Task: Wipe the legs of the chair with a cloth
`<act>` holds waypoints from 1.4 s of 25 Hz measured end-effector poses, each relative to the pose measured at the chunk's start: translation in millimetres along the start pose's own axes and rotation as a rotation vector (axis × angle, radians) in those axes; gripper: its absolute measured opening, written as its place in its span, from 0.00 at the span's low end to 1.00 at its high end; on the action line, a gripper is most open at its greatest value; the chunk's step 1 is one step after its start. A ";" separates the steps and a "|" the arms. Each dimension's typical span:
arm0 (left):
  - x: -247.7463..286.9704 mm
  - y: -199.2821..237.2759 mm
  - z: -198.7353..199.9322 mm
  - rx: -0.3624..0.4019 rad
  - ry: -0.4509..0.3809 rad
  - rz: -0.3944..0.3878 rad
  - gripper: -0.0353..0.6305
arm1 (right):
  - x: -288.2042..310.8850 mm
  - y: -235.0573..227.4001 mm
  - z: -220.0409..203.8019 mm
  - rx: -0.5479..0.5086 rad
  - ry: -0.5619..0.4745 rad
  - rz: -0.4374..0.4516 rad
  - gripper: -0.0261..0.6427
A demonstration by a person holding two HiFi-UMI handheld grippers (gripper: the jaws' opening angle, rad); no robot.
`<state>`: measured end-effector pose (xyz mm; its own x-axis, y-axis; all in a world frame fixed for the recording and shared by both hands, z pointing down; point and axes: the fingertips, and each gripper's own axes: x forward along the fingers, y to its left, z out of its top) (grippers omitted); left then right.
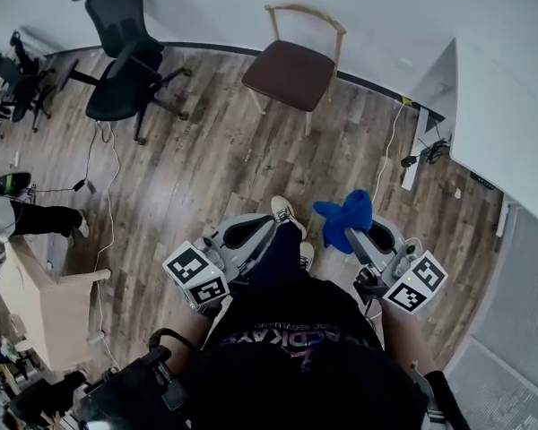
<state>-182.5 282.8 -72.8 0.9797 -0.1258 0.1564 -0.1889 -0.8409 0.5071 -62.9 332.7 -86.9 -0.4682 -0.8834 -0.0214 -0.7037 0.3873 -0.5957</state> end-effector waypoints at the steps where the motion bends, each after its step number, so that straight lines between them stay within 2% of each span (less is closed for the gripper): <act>1: 3.8 5.5 1.4 -0.005 -0.001 -0.008 0.06 | 3.9 -3.6 2.5 -0.003 -0.001 -0.006 0.16; 5: 25.3 31.2 15.1 -0.021 0.003 -0.047 0.06 | 23.5 -19.9 20.7 -0.014 -0.014 -0.038 0.16; 11: 79.0 68.7 55.8 -0.020 0.011 -0.120 0.06 | 53.9 -64.7 65.8 -0.021 -0.044 -0.108 0.16; 20: 125.2 135.8 111.3 0.012 0.031 -0.153 0.06 | 107.2 -122.3 120.4 -0.058 -0.086 -0.155 0.16; 28: 140.7 158.7 126.6 0.002 0.003 -0.108 0.06 | 127.2 -154.4 146.9 -0.076 -0.061 -0.131 0.16; 32: 142.0 164.5 133.1 -0.007 -0.035 -0.042 0.06 | 140.0 -167.1 161.9 -0.089 -0.020 -0.082 0.16; 35: 145.4 166.6 132.6 -0.016 -0.071 0.038 0.06 | 146.1 -178.3 174.8 -0.101 0.021 -0.018 0.16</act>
<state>-62.5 54.6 -78.0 0.9740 -0.1947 0.1157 -0.2264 -0.8265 0.5153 87.7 88.5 -124.2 -0.4650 -0.8853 0.0062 -0.7623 0.3968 -0.5114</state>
